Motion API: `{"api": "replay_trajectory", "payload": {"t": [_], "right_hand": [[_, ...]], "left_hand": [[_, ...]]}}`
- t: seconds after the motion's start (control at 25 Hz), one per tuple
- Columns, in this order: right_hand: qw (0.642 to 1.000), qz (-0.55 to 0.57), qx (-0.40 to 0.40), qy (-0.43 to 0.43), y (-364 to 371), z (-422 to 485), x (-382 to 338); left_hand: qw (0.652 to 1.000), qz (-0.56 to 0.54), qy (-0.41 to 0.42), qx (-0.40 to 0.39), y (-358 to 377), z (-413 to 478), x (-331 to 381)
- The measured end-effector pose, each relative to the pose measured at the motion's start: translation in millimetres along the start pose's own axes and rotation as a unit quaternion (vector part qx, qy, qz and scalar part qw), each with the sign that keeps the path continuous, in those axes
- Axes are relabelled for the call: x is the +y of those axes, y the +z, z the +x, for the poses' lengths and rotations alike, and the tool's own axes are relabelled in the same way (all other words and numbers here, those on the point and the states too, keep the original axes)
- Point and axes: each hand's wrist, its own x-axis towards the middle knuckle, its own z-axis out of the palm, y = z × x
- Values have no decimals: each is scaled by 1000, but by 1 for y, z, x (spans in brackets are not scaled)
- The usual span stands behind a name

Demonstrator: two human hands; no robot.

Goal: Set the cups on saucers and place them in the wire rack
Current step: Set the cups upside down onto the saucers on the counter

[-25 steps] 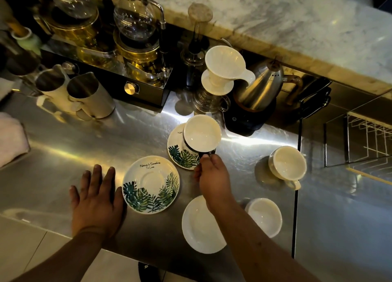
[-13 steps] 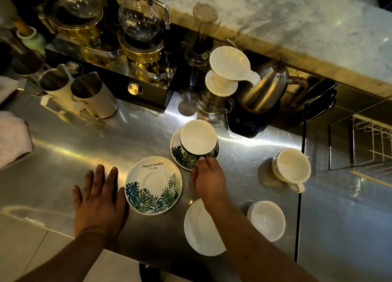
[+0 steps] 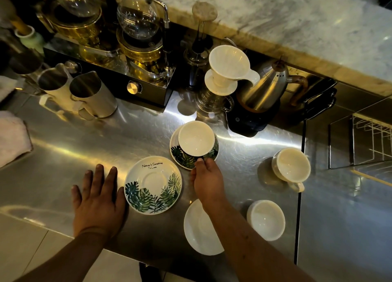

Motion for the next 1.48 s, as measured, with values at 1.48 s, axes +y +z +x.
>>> {"api": "replay_trajectory", "payload": {"t": [1.48], "right_hand": [[993,-27,103,49,-128,-120,104]], "left_hand": [[1000,-1,15,19,1,-1,-1]]}}
